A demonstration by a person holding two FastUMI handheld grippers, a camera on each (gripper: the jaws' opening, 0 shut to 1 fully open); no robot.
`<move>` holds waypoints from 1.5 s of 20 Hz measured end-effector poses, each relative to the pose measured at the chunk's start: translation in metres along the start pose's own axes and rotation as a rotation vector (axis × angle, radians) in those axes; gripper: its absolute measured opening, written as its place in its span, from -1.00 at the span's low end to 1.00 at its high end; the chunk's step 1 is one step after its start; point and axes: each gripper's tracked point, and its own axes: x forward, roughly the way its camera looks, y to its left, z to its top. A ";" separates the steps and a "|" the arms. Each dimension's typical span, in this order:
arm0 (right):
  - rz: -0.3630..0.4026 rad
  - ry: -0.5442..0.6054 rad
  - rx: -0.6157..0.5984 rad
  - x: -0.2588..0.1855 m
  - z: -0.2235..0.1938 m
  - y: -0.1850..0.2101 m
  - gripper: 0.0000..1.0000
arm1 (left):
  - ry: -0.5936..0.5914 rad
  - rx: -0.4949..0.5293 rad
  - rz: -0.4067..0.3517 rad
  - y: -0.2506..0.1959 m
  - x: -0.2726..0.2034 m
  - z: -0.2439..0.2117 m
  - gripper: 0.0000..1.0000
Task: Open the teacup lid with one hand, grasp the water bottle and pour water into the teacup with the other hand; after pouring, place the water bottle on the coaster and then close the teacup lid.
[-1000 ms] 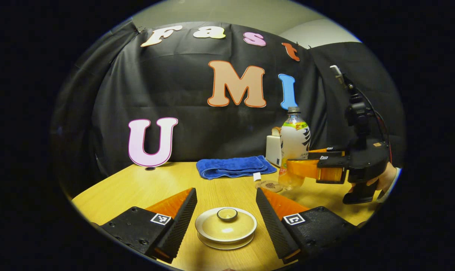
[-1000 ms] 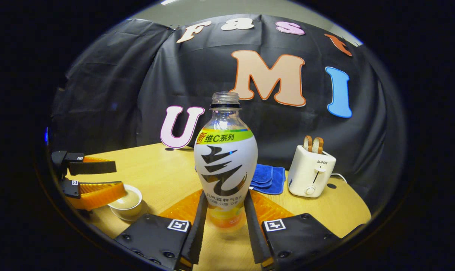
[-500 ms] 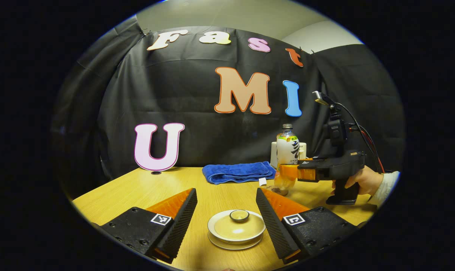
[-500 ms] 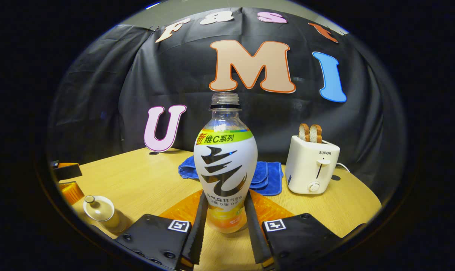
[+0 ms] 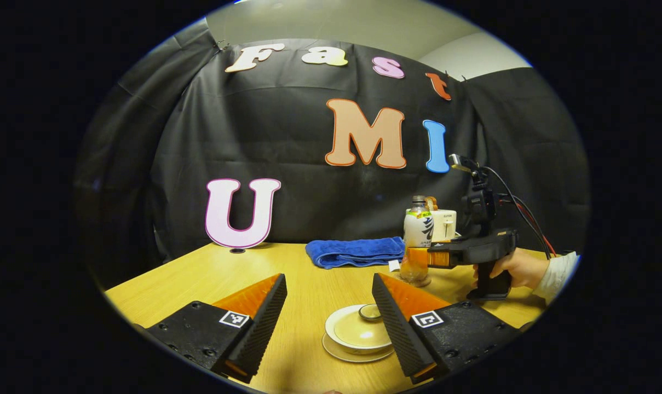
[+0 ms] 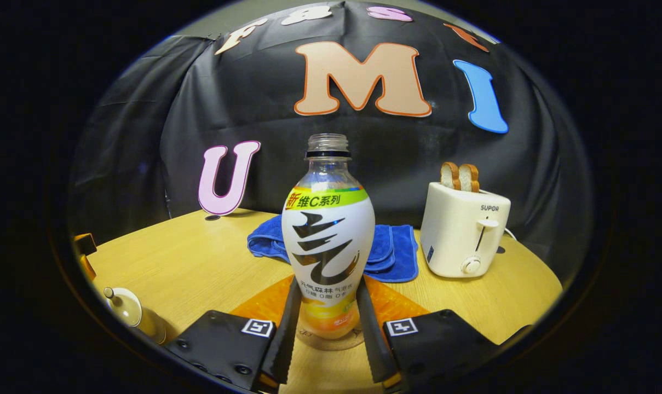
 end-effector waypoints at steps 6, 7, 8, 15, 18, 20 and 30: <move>0.001 -0.005 0.008 0.001 0.002 0.000 0.25 | 0.010 -0.007 0.005 0.002 0.001 -0.004 0.82; 0.001 -0.003 0.007 0.000 0.003 -0.001 0.31 | 0.012 -0.008 0.004 0.001 0.001 -0.003 0.82; -0.001 -0.001 0.005 -0.001 0.002 0.000 0.35 | 0.011 -0.008 0.003 0.001 0.001 -0.003 0.83; 0.001 -0.008 -0.049 -0.005 0.003 0.005 0.70 | 0.007 -0.009 0.005 0.000 0.000 -0.001 0.82; -0.002 -0.032 -0.073 -0.012 0.008 0.006 1.00 | -0.002 -0.007 0.007 -0.002 -0.002 0.002 0.83; -0.015 -0.060 -0.094 -0.023 0.012 0.003 0.99 | -0.008 -0.005 0.008 -0.004 -0.003 0.005 0.82; -0.053 -0.174 -0.048 -0.111 0.027 -0.008 1.00 | -0.039 -0.004 0.008 -0.020 -0.003 0.020 0.82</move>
